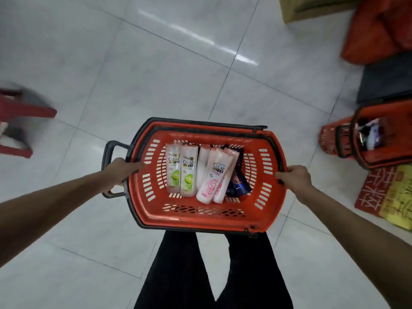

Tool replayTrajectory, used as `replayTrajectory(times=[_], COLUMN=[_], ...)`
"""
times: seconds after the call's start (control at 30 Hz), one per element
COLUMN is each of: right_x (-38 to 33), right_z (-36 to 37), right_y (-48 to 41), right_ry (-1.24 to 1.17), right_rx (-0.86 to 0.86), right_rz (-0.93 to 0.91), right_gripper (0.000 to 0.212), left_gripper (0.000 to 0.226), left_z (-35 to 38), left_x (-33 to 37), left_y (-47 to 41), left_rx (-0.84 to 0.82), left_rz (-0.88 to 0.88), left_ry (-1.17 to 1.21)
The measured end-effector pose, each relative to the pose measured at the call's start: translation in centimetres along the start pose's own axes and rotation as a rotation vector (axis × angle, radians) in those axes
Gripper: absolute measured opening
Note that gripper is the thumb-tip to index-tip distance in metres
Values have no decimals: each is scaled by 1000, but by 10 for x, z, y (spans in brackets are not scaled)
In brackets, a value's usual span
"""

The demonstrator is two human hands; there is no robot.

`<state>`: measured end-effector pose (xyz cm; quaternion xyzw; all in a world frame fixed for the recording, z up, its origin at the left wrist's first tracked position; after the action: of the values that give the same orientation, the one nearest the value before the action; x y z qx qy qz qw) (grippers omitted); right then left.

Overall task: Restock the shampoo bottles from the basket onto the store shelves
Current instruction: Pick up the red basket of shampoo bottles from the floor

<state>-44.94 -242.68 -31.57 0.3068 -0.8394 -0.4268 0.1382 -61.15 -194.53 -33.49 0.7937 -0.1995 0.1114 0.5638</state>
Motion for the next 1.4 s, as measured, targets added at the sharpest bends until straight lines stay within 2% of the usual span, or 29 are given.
replayTrajectory(times=[0.07, 0.1, 0.17, 0.4, 0.47, 0.7, 0.87, 1.07, 1.23, 1.4], right_x=[-48, -49, -109, -180, -230, -346, -487, -606, -685, -755], right_z=[-3, -7, 9, 37, 68, 136, 199, 249, 285, 330], right_y=[58, 62, 141, 193, 222, 246, 272, 304, 332, 354], right_ry=[61, 35, 97, 222, 297, 430, 622, 746, 804, 792], right_rx=[-10, -4, 13, 51, 30, -5, -38, -57, -31, 14], right_rz=[-68, -65, -163, -260, -341, -448, -591, -718, -765, -725], right_gripper=[20, 19, 18, 15, 15, 19, 20, 26, 27, 32], left_gripper=[33, 31, 27, 25, 25, 25, 26, 35, 37, 33], left_z=[-53, -53, -124, -168, -206, -270, -332, -389, -435, -515], left_x=[-9, -10, -33, -65, -81, -94, -89, -77, -70, -71], left_y=[49, 49, 103, 135, 144, 131, 114, 91, 57, -3], left_rx=[35, 38, 118, 215, 287, 399, 488, 537, 601, 620], left_rz=[-20, -15, -19, -75, -109, -201, -319, -363, -344, -305], left_ry=[69, 73, 168, 302, 381, 525, 642, 767, 787, 818])
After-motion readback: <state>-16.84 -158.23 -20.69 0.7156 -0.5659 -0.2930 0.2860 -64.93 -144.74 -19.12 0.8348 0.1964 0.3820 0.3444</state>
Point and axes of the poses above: each hand's wrist, its own y-axis away from the middle knuckle, its own z-axis out of the palm, x = y × z, the point moved 3 cm from there along -y, towards the middle knuckle, and after that the axes turned 13 degrees about z, right-handed, at the moved point
